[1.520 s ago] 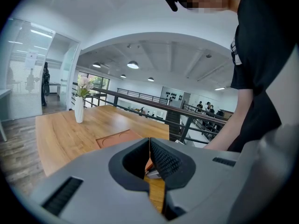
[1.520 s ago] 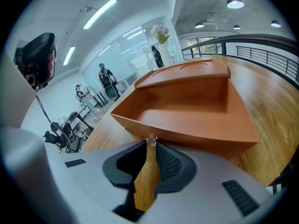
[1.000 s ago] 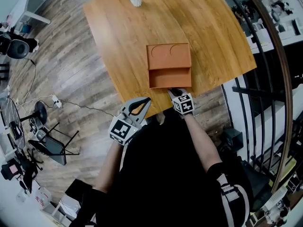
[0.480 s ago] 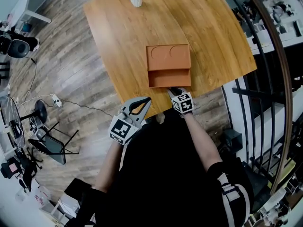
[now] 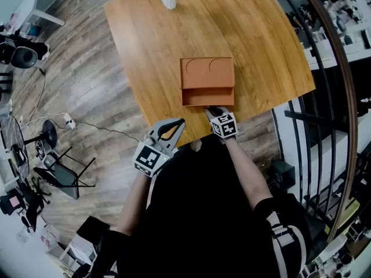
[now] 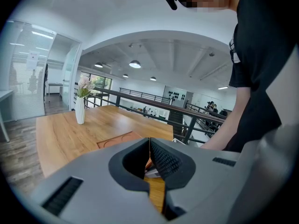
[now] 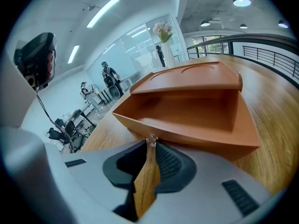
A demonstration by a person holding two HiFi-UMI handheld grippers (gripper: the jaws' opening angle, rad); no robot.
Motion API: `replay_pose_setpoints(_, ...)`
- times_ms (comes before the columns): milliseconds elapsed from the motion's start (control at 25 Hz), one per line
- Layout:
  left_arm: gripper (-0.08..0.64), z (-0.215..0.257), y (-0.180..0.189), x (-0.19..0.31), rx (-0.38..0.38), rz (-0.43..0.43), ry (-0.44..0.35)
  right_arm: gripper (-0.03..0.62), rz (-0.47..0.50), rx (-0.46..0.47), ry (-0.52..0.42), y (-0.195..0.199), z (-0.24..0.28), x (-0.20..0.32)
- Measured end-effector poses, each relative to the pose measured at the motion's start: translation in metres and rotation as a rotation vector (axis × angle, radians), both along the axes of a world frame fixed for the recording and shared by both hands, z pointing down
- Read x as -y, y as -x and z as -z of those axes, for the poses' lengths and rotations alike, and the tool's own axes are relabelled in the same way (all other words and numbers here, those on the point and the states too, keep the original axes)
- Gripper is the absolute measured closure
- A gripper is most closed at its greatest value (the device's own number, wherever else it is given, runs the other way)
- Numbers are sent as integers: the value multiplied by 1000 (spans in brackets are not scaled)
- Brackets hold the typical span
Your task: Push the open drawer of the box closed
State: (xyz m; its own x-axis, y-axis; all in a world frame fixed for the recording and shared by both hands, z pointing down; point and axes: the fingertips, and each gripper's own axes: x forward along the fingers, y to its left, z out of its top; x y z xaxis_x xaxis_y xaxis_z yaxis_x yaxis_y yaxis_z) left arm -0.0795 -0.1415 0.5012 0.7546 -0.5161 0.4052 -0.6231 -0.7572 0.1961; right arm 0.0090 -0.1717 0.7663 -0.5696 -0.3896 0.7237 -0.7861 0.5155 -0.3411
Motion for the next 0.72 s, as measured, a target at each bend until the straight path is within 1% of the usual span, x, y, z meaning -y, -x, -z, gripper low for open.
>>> replay_pose_setpoints(720, 537, -4, -2, 19, -8, 49, 7, 517, 14, 25, 3, 0, 1, 25)
